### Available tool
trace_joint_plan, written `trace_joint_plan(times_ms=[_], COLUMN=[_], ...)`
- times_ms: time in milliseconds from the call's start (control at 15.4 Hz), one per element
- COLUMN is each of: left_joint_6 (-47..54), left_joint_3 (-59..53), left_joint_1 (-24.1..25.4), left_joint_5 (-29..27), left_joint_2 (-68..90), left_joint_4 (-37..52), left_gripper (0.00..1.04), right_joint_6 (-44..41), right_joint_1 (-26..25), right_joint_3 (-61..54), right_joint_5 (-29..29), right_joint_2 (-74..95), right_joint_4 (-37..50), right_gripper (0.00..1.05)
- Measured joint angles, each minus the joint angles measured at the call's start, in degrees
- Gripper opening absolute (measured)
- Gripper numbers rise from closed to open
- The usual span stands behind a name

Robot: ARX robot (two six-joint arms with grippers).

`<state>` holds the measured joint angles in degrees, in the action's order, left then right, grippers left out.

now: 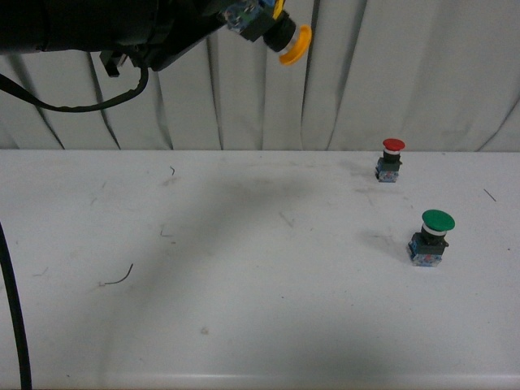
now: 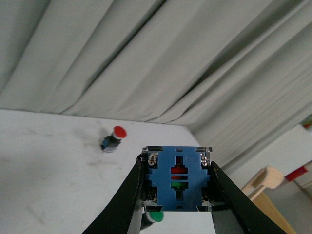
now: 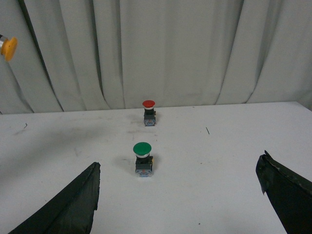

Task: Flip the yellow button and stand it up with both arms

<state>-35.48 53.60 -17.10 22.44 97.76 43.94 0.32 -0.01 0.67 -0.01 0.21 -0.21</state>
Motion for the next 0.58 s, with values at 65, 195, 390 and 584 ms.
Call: trace_joint_plan(times_ms=[65,195,390,584], left_joint_6=[-5.2,-17.7,-24.9,-27.1], left_joint_3=[-2.7,-5.7,-5.8,-5.4], left_joint_1=[-0.8,-3.8,-5.3,-4.7], left_joint_5=[1.0,1.5,1.0,0.4], left_joint_2=[0.7,6.9,10.4,11.6], left_joint_4=[7.9,28.1,29.6,29.7], left_gripper=[0.31,0.31,0.31,0.31], right_joint_6=[0.0,0.0,0.0,0.0], right_joint_1=[0.0,0.0,0.0,0.0], right_joint_3=[0.0,0.0,0.0,0.0], right_joint_5=[0.0,0.0,0.0,0.0], right_joint_2=[0.0,0.0,0.0,0.0], right_joint_4=[0.0,0.0,0.0,0.0], right_gripper=[0.98,0.98,0.98,0.98])
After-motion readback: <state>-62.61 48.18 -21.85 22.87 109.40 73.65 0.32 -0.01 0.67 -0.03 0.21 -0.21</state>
